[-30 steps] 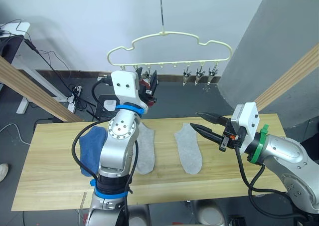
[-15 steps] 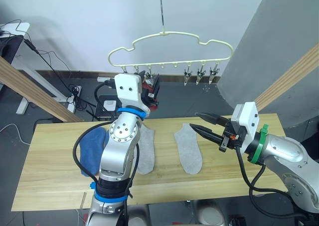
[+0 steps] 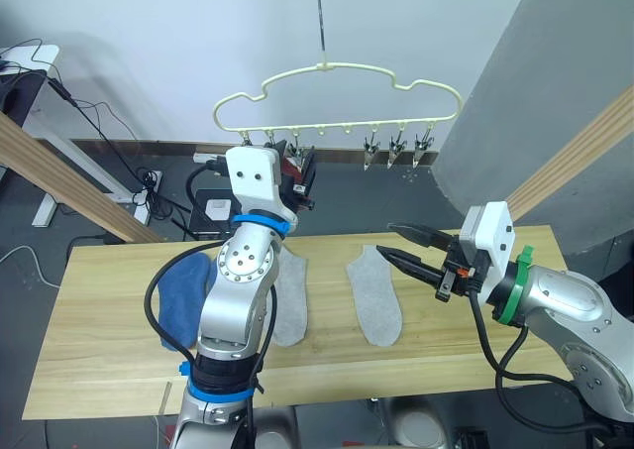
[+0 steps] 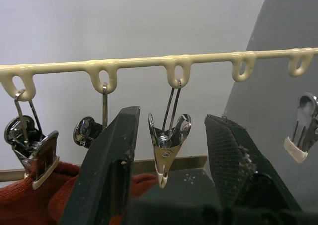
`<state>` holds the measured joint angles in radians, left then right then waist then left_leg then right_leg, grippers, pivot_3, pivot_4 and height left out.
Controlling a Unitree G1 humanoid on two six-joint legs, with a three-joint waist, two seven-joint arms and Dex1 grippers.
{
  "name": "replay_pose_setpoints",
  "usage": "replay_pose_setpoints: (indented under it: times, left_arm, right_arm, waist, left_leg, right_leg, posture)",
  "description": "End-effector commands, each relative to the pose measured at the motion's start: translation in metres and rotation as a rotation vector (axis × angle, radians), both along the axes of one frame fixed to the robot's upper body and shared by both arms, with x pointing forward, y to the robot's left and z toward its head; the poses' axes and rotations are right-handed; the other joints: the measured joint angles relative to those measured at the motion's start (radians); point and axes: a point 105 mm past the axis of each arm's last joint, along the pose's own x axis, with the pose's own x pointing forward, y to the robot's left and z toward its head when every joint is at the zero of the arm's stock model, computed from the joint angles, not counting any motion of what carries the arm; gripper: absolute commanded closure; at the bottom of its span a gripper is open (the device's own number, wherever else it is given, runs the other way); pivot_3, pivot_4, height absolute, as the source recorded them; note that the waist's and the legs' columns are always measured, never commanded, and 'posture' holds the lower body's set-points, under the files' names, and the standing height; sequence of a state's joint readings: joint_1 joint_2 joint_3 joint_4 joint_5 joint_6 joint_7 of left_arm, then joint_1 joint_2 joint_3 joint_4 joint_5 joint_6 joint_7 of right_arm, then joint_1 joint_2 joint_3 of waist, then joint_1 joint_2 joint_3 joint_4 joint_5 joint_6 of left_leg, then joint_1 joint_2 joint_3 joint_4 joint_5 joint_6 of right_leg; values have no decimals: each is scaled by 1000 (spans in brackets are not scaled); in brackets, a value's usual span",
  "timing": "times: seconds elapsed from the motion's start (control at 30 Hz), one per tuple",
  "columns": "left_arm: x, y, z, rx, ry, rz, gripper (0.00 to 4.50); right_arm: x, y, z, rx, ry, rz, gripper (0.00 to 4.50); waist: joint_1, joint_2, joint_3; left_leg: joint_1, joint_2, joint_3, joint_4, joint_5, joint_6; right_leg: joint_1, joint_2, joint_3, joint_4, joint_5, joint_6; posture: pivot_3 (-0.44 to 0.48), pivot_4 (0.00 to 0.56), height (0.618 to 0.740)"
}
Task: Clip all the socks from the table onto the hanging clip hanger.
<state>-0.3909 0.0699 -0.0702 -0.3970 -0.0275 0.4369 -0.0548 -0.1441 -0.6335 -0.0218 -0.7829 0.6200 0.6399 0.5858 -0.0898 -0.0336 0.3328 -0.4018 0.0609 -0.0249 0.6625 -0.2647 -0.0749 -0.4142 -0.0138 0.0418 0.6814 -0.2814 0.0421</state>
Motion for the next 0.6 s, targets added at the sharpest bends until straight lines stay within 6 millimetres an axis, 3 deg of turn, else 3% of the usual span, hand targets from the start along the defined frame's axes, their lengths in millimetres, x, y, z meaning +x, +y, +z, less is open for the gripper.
replay_pose_setpoints:
  times: [0.03, 0.6]
  left_arm:
    - [-7, -1, 14, -16, -56, 8, 2223]
    - [-8, -6, 13, -36, -58, 43, 2223]
  right_arm:
    - [-6, -2, 9, 6, -46, 10, 2733]
    - [-7, -3, 10, 3, -38, 16, 2733]
  waist:
    - [0, 0, 0]
    - [0, 0, 0]
  left_leg:
    - [0, 0, 0, 0, 0, 0]
    - [0, 0, 0, 0, 0, 0]
  right_leg:
    - [0, 0, 0, 0, 0, 0]
    - [0, 0, 0, 0, 0, 0]
  posture:
    - [-233, 295, 740]
    - [-242, 305, 740]
